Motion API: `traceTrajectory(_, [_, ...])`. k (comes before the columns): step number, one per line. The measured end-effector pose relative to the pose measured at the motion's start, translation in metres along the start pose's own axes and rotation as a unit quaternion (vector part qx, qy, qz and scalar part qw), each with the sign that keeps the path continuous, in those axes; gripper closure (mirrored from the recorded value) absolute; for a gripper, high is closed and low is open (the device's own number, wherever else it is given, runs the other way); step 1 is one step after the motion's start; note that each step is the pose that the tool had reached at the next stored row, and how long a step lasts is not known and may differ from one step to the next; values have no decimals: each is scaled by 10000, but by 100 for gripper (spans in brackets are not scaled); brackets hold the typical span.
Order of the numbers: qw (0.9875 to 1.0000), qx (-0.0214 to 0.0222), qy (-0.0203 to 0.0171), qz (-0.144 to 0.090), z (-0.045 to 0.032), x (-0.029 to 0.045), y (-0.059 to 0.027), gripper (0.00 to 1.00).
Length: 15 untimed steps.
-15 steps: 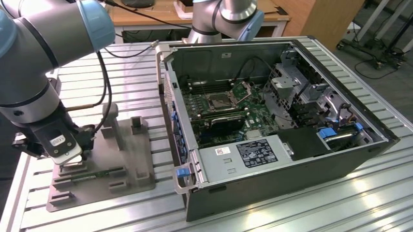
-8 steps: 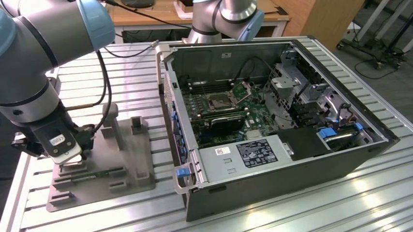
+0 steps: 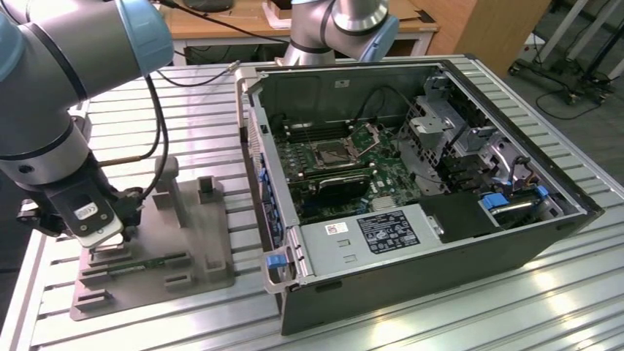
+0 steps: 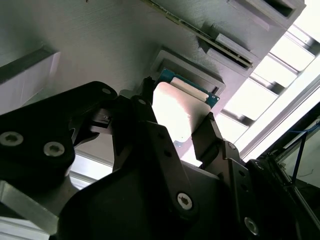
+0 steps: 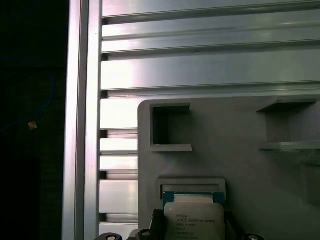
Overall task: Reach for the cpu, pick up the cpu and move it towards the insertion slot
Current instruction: 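Pick up the cpu and move it towards the insertion slot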
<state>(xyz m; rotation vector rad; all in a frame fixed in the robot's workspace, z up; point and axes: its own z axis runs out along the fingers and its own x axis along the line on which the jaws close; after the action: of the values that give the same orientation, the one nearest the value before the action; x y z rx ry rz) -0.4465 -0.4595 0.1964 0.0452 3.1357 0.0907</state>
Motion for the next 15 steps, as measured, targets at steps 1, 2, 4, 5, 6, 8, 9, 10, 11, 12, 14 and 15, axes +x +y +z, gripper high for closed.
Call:
traceTrajectory(1, [10000,0,0,0,-2,0,0,45])
traceTrajectory(2, [10000,0,0,0,-4,0,0,45])
traceTrajectory(4, [10000,0,0,0,-7,0,0,45])
traceTrajectory(5, [10000,0,0,0,-7,0,0,45])
traceTrajectory(6, [10000,0,0,0,-9,0,0,45])
traceTrajectory(8, [10000,0,0,0,-12,0,1,45])
traceTrajectory(9, [10000,0,0,0,-17,0,1,45])
traceTrajectory(10, [10000,0,0,0,-20,0,1,45])
traceTrajectory(11, [10000,0,0,0,-22,0,1,45])
traceTrajectory(12, [10000,0,0,0,-23,0,1,45])
traceTrajectory(14, [10000,0,0,0,-29,0,2,45])
traceTrajectory(15, [10000,0,0,0,-31,0,2,45])
